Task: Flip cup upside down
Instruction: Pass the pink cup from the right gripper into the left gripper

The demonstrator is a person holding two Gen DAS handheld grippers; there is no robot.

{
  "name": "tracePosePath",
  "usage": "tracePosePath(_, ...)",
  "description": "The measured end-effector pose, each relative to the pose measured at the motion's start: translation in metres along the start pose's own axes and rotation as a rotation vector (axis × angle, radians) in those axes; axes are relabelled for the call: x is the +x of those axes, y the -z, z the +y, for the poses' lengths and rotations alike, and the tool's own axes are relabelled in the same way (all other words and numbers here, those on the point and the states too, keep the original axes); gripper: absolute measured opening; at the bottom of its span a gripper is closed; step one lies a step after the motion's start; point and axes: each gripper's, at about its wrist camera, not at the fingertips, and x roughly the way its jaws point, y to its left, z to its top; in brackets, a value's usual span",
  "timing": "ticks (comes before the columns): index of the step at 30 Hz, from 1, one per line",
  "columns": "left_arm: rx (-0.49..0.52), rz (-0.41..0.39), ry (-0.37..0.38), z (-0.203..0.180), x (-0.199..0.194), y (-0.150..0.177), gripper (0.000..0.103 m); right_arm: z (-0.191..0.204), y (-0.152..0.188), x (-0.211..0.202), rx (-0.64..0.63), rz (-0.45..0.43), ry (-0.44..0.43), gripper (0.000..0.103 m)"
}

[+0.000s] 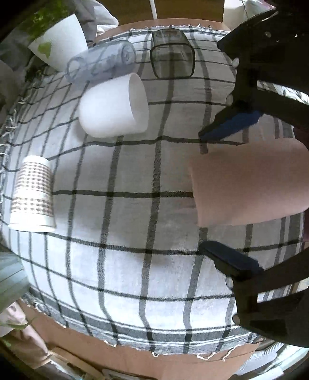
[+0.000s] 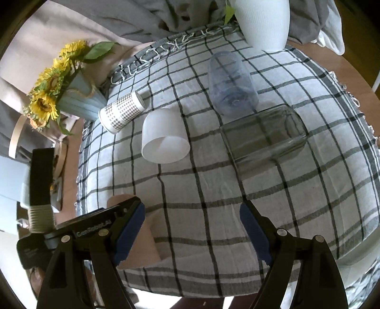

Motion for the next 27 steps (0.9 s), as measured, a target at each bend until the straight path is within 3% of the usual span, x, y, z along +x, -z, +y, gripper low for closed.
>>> tracePosePath(1, -0.005, 0.015, -0.002, 0.000, 0.003, 0.000, 0.071, 0.000, -0.001, 0.001, 0.000, 0.004, -0.003, 0.082)
tracePosePath(4, -0.016, 0.033, 0.021, 0.001, 0.007, 0.000, 0.065, -0.001, -0.003, 0.004, -0.001, 0.013, -0.004, 0.082)
tracePosePath(13, -0.046, -0.053, 0.010, 0.003, -0.021, 0.005, 0.064, -0.004, -0.010, 0.000, 0.001, 0.005, -0.018, 0.082)
tracePosePath(27, -0.024, -0.208, -0.031, -0.003, -0.051, -0.014, 0.063, 0.003, -0.030, -0.023, -0.010, -0.095, -0.025, 0.082)
